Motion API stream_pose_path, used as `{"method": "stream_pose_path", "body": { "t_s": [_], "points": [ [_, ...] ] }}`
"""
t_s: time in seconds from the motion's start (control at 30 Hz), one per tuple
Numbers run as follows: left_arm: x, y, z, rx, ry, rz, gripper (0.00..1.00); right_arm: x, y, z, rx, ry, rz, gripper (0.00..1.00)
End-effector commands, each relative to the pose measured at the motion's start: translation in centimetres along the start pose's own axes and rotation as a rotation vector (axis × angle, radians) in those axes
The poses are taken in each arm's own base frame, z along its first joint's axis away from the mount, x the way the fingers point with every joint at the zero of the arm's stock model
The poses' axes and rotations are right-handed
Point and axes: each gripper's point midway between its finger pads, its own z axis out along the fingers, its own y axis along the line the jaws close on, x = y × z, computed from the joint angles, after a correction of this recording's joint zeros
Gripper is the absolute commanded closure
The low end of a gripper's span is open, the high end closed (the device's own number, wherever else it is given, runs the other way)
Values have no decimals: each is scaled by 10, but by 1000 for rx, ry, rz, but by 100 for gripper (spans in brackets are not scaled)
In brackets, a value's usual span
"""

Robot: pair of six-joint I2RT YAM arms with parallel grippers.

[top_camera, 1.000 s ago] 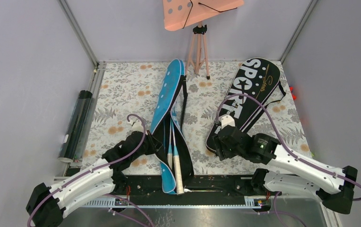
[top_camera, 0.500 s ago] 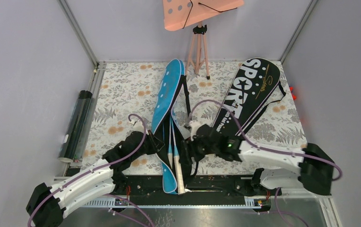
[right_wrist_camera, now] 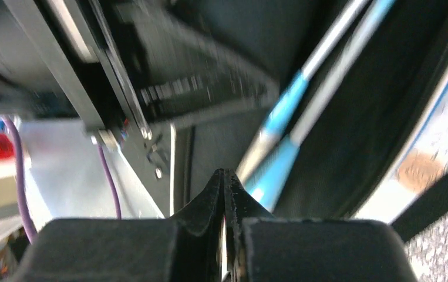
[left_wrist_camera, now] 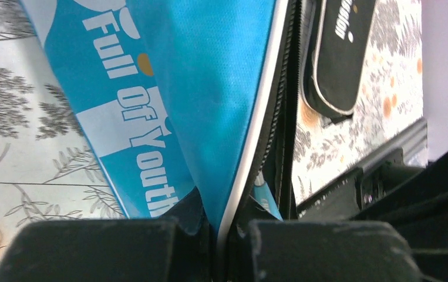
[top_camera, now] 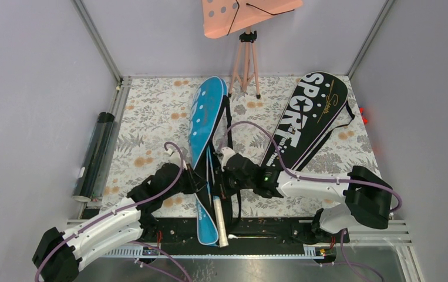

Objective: Pack up the badminton gear
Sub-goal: Adjust the racket in the racket bag.

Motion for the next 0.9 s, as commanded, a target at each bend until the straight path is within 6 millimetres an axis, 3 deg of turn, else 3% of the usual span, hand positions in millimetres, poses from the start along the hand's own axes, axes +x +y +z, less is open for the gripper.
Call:
{"method": "stream_pose_path", "body": {
  "t_s": [0.0,0.03,0.1,0.13,0.23,0.3,0.47,0.63,0.7,0.73,0.8,0.83,0.87],
  "points": [
    [14,-40,-14,218,103,87,100,-83,33,2,-15,-281,-12,100],
    [15,-41,-16,226,110,89,100,-93,37,2,-8,-297,-18,100],
    [13,-34,-18,185,99,82,100,-91,31,4,33,-267,-33,100],
    [12,-26,-18,142,88,73,100,-83,27,3,37,-247,-40,94],
    [7,-12,-16,67,46,41,100,-59,16,-8,28,-201,-42,62],
    [5,-11,-14,62,28,24,100,-34,12,-16,9,-122,-32,52],
    [-2,-10,-12,45,-3,1,100,22,11,-10,-39,39,-6,41],
    [-5,-15,-9,63,-14,-5,100,32,18,15,-98,51,26,39],
    [-4,-18,-8,77,-6,-2,100,27,18,28,-102,23,50,41],
    [-4,-20,-8,81,2,0,100,26,19,32,-111,14,65,48],
    [0,-20,-7,87,21,4,100,18,21,38,-135,-43,91,84],
    [2,-19,-7,88,32,9,100,11,21,39,-135,-80,109,97],
    [5,-20,-7,92,46,14,100,3,19,38,-114,-116,114,100]
  ]
}}
